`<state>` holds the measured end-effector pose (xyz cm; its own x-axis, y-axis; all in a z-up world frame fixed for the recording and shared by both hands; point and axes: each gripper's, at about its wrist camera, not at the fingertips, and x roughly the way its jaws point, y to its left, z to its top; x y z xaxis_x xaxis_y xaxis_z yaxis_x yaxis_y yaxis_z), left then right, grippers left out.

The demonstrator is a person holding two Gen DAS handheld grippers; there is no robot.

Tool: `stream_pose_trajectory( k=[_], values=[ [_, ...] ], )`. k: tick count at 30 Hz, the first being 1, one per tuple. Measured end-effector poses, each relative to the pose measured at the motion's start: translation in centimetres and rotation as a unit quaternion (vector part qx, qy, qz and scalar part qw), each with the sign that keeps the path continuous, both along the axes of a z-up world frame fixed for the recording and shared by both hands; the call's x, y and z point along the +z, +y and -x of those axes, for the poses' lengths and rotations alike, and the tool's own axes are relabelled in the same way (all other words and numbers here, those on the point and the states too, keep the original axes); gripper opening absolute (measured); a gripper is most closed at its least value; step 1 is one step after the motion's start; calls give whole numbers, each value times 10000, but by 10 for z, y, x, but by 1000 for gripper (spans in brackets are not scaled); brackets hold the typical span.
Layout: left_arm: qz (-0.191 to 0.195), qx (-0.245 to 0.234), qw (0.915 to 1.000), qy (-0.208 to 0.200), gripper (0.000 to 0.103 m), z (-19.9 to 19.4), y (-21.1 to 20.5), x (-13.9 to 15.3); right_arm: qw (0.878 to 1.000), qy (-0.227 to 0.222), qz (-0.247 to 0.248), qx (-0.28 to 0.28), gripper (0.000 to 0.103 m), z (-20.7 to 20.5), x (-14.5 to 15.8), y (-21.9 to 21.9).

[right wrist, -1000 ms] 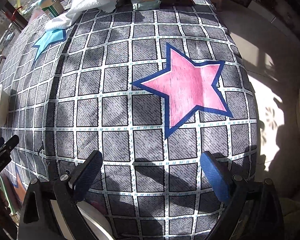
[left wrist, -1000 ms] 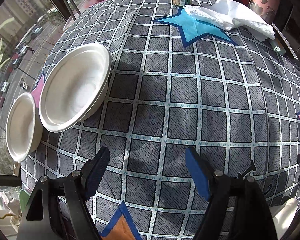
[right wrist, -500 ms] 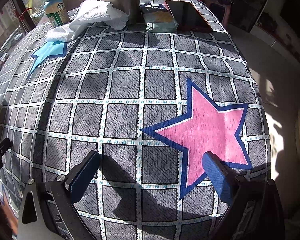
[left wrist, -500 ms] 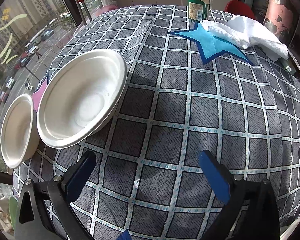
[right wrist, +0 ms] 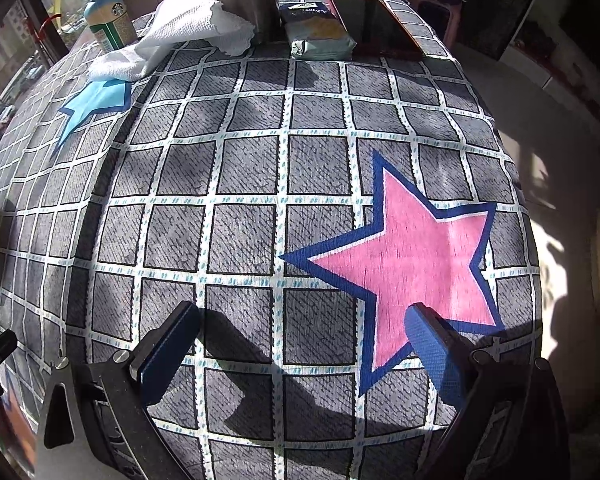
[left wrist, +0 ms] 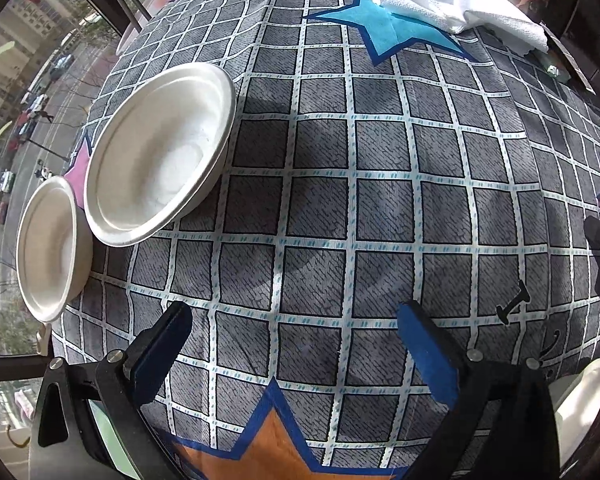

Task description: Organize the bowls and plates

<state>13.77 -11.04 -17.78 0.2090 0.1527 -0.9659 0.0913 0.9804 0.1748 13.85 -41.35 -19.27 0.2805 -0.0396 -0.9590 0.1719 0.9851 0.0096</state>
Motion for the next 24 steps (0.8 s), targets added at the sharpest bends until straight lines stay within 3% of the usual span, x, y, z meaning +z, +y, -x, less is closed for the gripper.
stream_pose_trajectory(
  k=[6, 12, 18, 21, 24],
  values=[
    [326, 4, 9994, -119, 103, 10, -6, 32, 9993, 364, -73, -14, 102, -5, -2, -5],
    [713, -95, 9972, -200, 103, 26, -18, 66, 9899, 1343, -378, 260, 102, -23, -5, -5],
    [1178, -140, 9928, -157, 103, 38, -22, 96, 9828, 1459, -1069, -361, 102, 18, 13, -20],
    [1364, -193, 9903, -168, 103, 44, -21, 109, 9811, 1498, -1110, -526, 102, 44, 25, -23],
    [1402, -381, 9893, -106, 103, 50, -23, 119, 9819, 1614, -844, -525, 102, 67, 34, -20]
  ],
)
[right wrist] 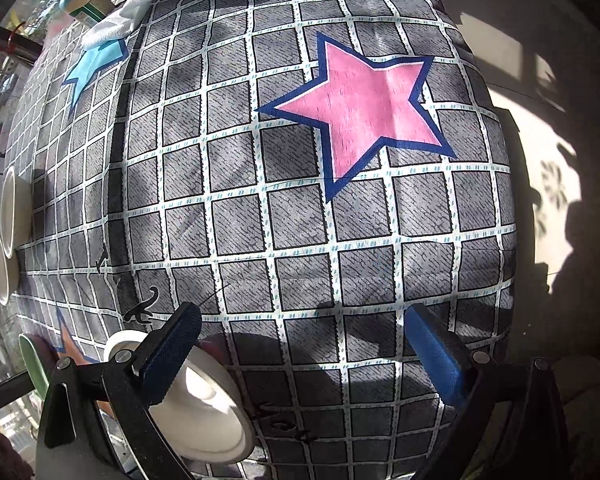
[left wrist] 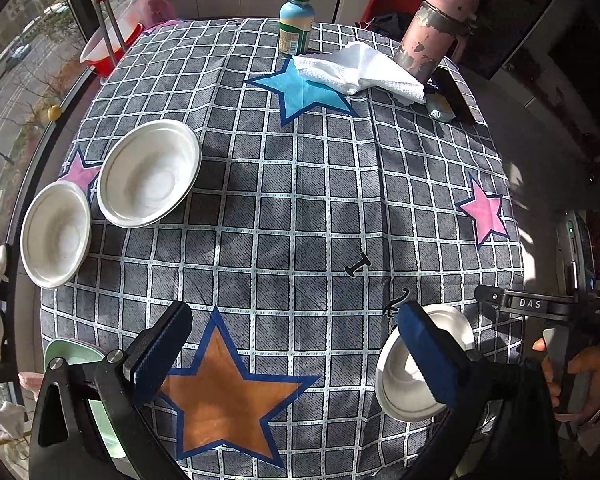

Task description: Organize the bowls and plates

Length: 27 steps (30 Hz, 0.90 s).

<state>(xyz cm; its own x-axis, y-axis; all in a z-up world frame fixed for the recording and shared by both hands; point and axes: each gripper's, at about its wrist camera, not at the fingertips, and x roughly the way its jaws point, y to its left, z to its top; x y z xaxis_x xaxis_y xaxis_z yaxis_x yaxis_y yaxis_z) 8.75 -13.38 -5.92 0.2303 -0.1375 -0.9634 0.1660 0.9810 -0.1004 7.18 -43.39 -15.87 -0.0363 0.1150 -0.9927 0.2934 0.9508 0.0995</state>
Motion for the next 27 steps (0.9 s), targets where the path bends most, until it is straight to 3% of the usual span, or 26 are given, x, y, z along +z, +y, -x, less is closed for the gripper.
stream_pose_trajectory(
  k=[7, 16, 22, 27],
  values=[
    [43, -630, 9980, 51, 103, 4, -3, 2, 9991, 9, 360, -215, 102, 36, 21, 16],
    [318, -1489, 9883, -65, 103, 1, 13, 15, 9955, -309, 207, -877, 102, 49, 64, 78],
    [394, -1310, 9905, -150, 103, -4, 47, 22, 9970, -288, 98, -716, 102, 56, 69, 128],
    [221, -992, 9947, -143, 103, -8, 81, 18, 9987, -343, 43, -384, 102, 50, 78, 163]
  ],
)
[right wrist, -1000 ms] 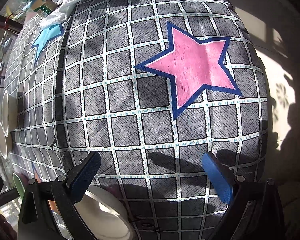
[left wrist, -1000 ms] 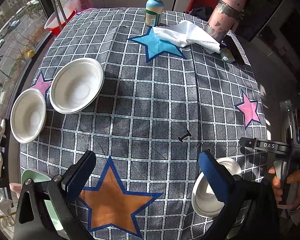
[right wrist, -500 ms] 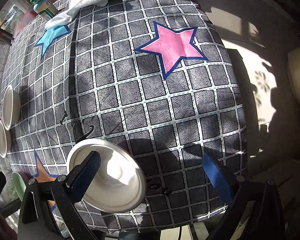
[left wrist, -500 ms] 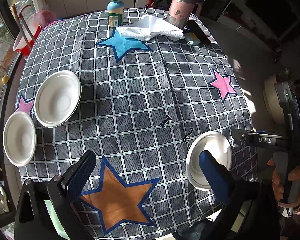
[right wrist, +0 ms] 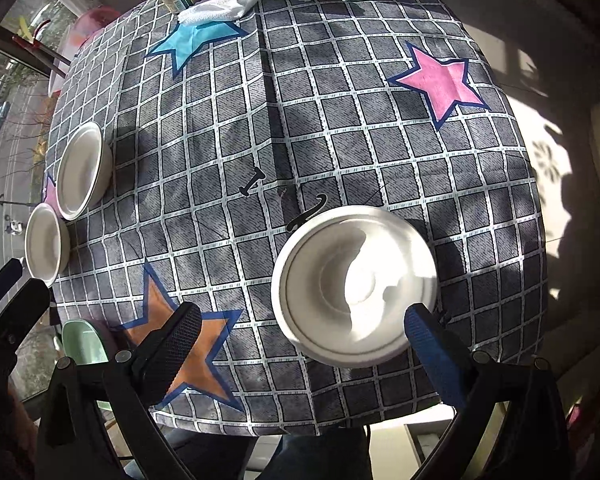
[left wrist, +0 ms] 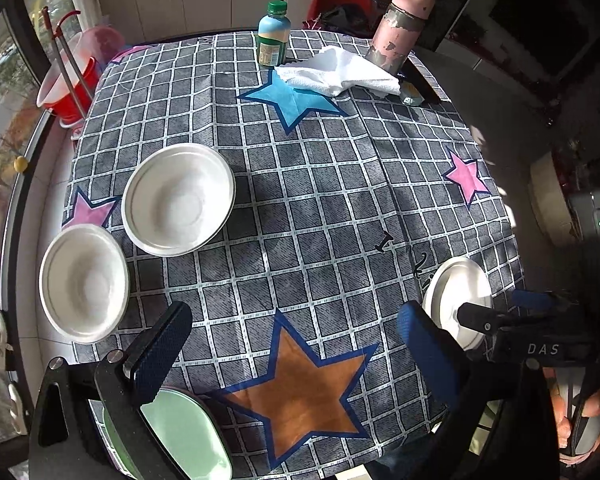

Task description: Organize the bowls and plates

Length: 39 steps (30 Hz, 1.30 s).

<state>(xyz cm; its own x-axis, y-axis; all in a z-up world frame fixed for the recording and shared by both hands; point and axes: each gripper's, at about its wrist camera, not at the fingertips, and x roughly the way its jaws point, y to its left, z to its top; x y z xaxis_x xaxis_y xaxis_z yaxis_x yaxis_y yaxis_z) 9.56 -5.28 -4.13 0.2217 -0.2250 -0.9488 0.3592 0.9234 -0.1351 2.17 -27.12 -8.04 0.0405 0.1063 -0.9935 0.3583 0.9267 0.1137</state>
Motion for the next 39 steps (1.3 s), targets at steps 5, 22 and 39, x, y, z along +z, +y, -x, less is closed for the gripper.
stream_pose_trajectory(
  k=[5, 22, 39],
  values=[
    [-310, 464, 9984, -40, 103, -9, 39, -8, 9991, 20, -6, 421, 102, -15, 1, 30],
    [-1201, 1159, 9859, -69, 103, -132, 87, -49, 9944, 158, -411, 962, 102, -136, -39, 121],
    [-1762, 297, 9831, 402, 100, -195, 68, -116, 9934, 299, -472, 1000, 101, -202, -90, 165]
  ],
)
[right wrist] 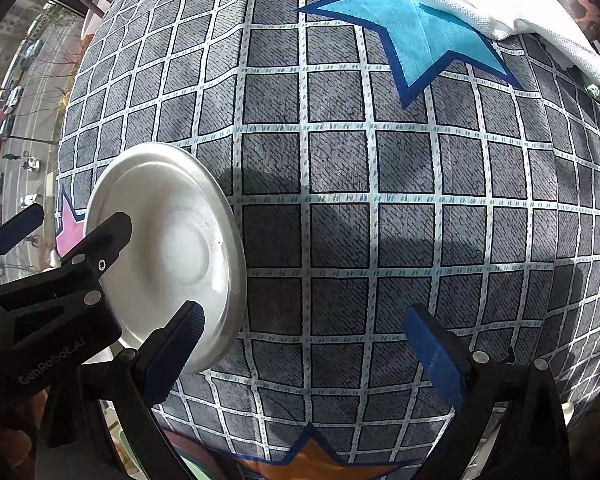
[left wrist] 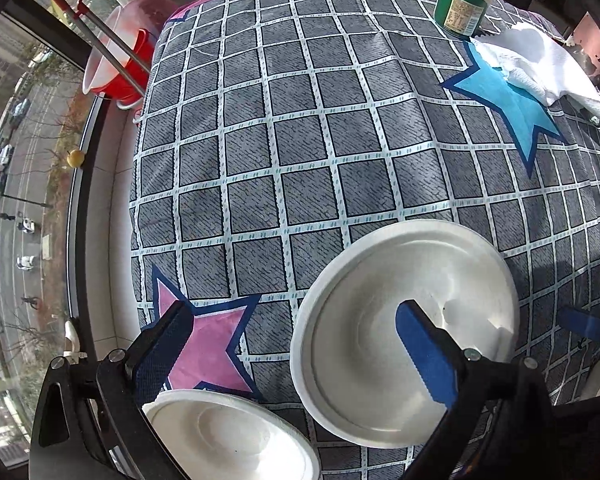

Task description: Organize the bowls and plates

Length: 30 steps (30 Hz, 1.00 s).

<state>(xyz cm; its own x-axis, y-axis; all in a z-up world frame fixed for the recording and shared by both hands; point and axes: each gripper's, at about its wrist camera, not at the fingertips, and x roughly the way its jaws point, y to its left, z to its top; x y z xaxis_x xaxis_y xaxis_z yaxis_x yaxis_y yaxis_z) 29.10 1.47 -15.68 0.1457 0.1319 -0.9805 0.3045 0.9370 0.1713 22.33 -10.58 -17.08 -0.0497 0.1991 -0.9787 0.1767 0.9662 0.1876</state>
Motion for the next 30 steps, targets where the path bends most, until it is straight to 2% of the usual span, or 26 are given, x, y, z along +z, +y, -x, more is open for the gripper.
stream_pose_trajectory(
  k=[2, 3, 4, 5, 6, 7, 8, 9, 10, 13, 17, 30],
  values=[
    [-15, -87, 9999, 122, 94, 0, -5, -7, 10000, -9, -66, 67, 86, -1, -3, 5],
    [1, -123, 9997, 195, 85, 0, -7, -10, 9999, 29, -115, 91, 76, -2, -6, 8],
    [8, -144, 9995, 277, 71, 1, -9, -13, 9997, 66, -194, 98, 64, -2, -8, 11],
    [65, -149, 9991, 385, 66, 3, -10, -16, 9996, 90, -261, 94, 58, -1, -10, 11],
    [140, -131, 9987, 470, 54, 4, -11, -18, 9993, 86, -369, 59, 47, -1, -13, 12],
    [213, -110, 9982, 541, 42, 7, -12, -19, 9989, 78, -462, 7, 46, 0, -14, 12],
    [237, -95, 9980, 581, 41, 9, -14, -20, 9984, 47, -567, -33, 44, 2, -15, 14],
    [241, -99, 9981, 552, 41, 12, -16, -19, 9980, 43, -628, -34, 33, 4, -16, 15],
    [249, -138, 9981, 542, 40, 16, -19, -18, 9979, 57, -640, -22, 30, 6, -16, 12],
    [297, -262, 9974, 599, 36, 31, -32, -16, 9984, 102, -555, 53, 24, 15, -13, 5],
    [434, -360, 9963, 647, 36, 55, -49, -11, 9983, 238, -526, 18, 24, 40, -12, -9],
    [632, -799, 9883, 1135, 36, 168, -89, -19, 9976, 596, -353, -87, 24, 164, -8, -22]
  ],
)
